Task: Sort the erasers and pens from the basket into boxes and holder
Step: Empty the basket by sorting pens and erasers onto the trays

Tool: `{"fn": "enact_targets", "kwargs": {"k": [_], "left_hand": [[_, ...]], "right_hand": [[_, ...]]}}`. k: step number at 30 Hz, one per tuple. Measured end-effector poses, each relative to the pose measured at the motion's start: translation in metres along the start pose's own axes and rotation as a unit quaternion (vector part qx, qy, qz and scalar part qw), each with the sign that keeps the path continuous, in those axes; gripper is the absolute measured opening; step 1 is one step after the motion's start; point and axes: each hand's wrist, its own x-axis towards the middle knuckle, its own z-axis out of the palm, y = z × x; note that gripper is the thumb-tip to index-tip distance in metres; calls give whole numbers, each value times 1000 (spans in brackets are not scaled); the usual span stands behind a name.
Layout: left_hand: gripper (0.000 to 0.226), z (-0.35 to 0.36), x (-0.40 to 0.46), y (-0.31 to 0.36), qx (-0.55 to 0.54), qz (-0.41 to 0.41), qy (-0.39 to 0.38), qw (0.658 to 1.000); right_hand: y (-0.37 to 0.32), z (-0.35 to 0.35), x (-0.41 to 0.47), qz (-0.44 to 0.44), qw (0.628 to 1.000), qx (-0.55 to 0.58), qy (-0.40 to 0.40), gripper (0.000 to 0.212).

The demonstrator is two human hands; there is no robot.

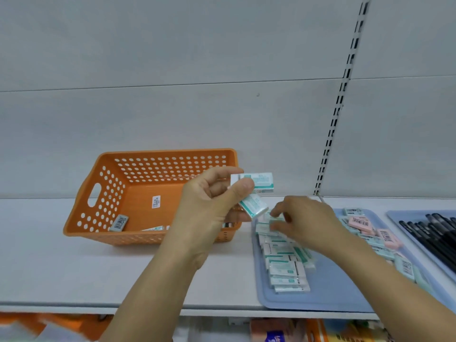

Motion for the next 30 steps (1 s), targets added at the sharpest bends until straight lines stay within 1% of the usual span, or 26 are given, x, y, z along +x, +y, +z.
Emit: {"fn": "enact_targets", "kwargs": {"k": [1,2,3,4,5,6,7,8,12,15,18,21,24,27,28,30], "left_hand": [[41,2,-3,-1,4,-3,-8,1000],[38,6,-7,-3,9,-7,-18,1000],[35,10,-9,-7,15,-12,-30,999],[31,16,-11,-12,26,-16,-45,999],[28,21,-12,-17,39,-21,-57,997],[27,26,-12,-23,49,-26,-63,996],[26,31,-12,-30,55,-32,-64,996],[26,36,-11,-36,55,-39,-64,996],[31,42,-10,-64,12,-85,-76,993],[30,36,-7,-80,12,-102,-51,993],[28,34,-4,-95,118,-75,2,990],[25,39,-2,-108,227,-35,22,973],[17,35,-3,-114,343,19,23,939],[13,27,-3,-118,412,44,7,910],[15,25,-3,-120,422,43,-2,905],[25,24,-3,-124,425,41,-17,904]], "right_hand": [[2,-9,-5,10,991,134,24,20],[4,-20,-11,20,951,308,38,30],[4,-33,-18,23,883,469,12,38],[3,-46,-26,13,832,553,-38,43],[3,-55,-33,-10,815,573,-86,44],[3,-62,-39,-41,819,559,-127,39],[6,-65,-42,-61,832,531,-151,29],[10,-66,-42,-59,843,510,-160,21],[30,-54,-40,29,851,504,-146,14],[39,-42,-39,89,848,516,-84,13],[45,-34,-37,145,824,548,-19,15],[47,-31,-38,151,814,561,-8,20],[50,-25,-42,149,823,548,-9,22],[52,-16,-46,156,820,550,-12,21],[51,-12,-48,155,824,545,-20,22],[49,-7,-53,154,843,513,-41,23]]}}
